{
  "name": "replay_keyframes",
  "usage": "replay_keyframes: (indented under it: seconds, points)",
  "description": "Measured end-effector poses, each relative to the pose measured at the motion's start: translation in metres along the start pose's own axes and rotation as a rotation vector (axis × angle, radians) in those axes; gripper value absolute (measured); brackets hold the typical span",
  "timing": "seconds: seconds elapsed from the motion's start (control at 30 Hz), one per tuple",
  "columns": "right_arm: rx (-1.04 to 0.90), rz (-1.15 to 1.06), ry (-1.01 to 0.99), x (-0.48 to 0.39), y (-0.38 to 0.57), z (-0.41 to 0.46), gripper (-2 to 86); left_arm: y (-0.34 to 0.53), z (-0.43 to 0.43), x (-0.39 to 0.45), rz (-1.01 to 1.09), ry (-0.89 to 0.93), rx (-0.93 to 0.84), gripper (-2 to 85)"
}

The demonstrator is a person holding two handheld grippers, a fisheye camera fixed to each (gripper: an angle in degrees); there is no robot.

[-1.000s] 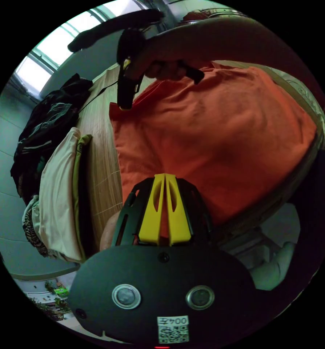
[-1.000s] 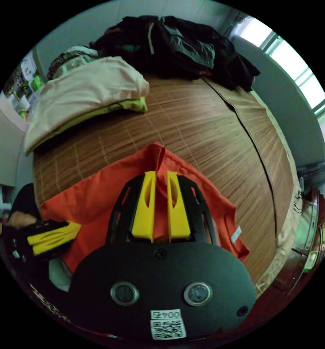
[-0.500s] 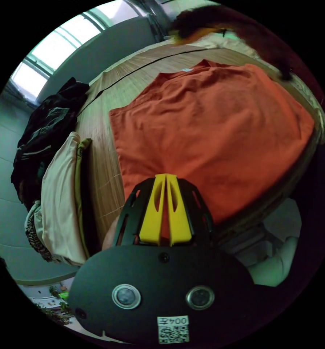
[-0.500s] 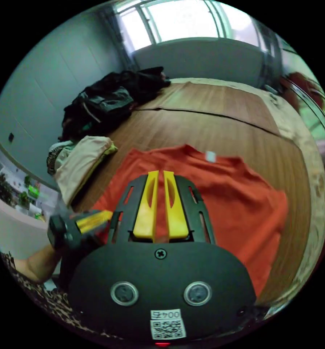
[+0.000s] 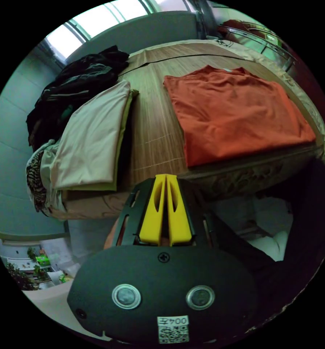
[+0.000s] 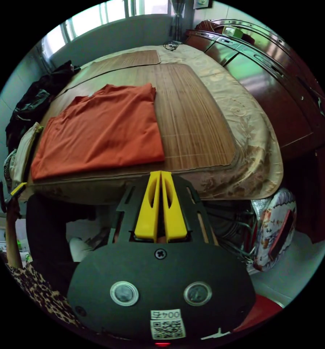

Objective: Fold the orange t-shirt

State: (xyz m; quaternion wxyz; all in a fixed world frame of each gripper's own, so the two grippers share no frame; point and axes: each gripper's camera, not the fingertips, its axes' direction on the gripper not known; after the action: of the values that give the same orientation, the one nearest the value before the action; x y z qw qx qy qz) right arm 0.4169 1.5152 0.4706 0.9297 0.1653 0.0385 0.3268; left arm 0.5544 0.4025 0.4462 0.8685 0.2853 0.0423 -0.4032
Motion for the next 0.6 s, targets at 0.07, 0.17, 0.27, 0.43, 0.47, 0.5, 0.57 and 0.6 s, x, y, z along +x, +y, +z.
replay_keyframes:
  seconds: [0.07,0.17,0.27,0.43,0.47,0.5,0.57,0.6]
  points:
    - [0.030,0.007,-0.071,0.007,0.002,-0.013,1.8,0.000,0.007,-0.002,0.007,0.047,-0.020,3.0]
    - [0.030,0.004,-0.114,0.024,0.003,-0.025,5.7,-0.004,0.017,0.000,0.059,0.088,-0.053,6.6]
    - [0.038,0.034,-0.173,0.054,0.008,-0.036,7.8,-0.005,0.019,-0.003,0.092,0.096,-0.036,8.9]
    - [0.053,0.034,-0.177,0.093,0.011,-0.050,8.9,-0.003,0.017,-0.006,0.173,0.059,0.016,9.8]
    - [0.054,0.016,-0.176,0.097,0.010,-0.051,9.0,-0.003,0.017,-0.006,0.180,0.058,0.017,9.8]
    - [0.056,0.003,-0.174,0.098,0.009,-0.052,9.0,-0.004,0.018,-0.006,0.195,0.056,0.016,9.8]
    - [0.063,-0.053,-0.179,0.097,0.003,-0.054,8.9,-0.005,0.021,-0.006,0.208,0.042,0.008,9.8]
    - [0.063,-0.069,-0.181,0.096,0.001,-0.054,8.9,-0.006,0.023,-0.006,0.213,0.039,0.003,9.8]
